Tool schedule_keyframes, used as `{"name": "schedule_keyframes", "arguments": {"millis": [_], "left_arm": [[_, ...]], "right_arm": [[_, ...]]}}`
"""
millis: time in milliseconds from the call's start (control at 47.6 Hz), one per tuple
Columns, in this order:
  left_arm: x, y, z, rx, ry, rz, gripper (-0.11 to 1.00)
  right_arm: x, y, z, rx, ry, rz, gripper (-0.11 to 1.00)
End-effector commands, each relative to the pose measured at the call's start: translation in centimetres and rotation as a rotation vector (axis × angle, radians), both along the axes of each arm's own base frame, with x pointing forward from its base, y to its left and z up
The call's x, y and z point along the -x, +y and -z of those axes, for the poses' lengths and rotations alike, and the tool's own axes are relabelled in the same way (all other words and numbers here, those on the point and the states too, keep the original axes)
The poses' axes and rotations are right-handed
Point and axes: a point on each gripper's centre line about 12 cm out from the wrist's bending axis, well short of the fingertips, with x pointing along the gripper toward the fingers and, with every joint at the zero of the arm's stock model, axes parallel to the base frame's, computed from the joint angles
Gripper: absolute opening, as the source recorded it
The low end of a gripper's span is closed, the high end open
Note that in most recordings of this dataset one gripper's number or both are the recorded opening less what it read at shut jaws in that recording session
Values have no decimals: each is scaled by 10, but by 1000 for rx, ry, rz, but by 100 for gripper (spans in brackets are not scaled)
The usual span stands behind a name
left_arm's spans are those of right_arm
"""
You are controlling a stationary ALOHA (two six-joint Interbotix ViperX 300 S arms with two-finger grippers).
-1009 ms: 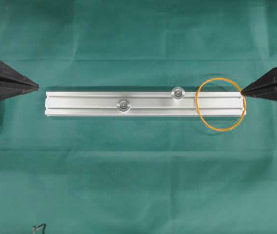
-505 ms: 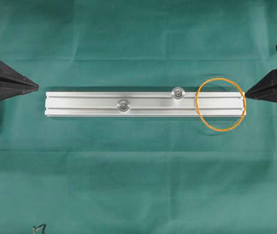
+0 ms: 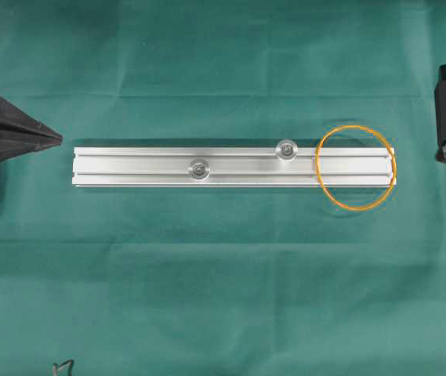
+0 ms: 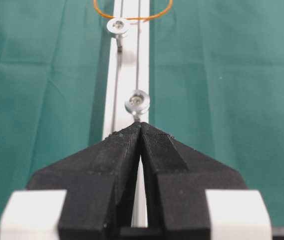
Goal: Hook the rubber onto the shaft.
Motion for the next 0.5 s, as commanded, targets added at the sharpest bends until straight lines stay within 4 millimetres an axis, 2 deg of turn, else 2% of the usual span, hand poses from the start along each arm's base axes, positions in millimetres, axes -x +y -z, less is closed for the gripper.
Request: {"name": "schedule_keyframes", "arguments": {"millis": [0, 484], "left_arm": [[-3, 1, -12, -2, -28, -4, 0], [-3, 1, -13, -2, -28, -4, 0]], "right_arm": [[-1, 0, -9, 1, -2, 2, 3], [-1, 0, -8, 0, 9, 2, 3]]}}
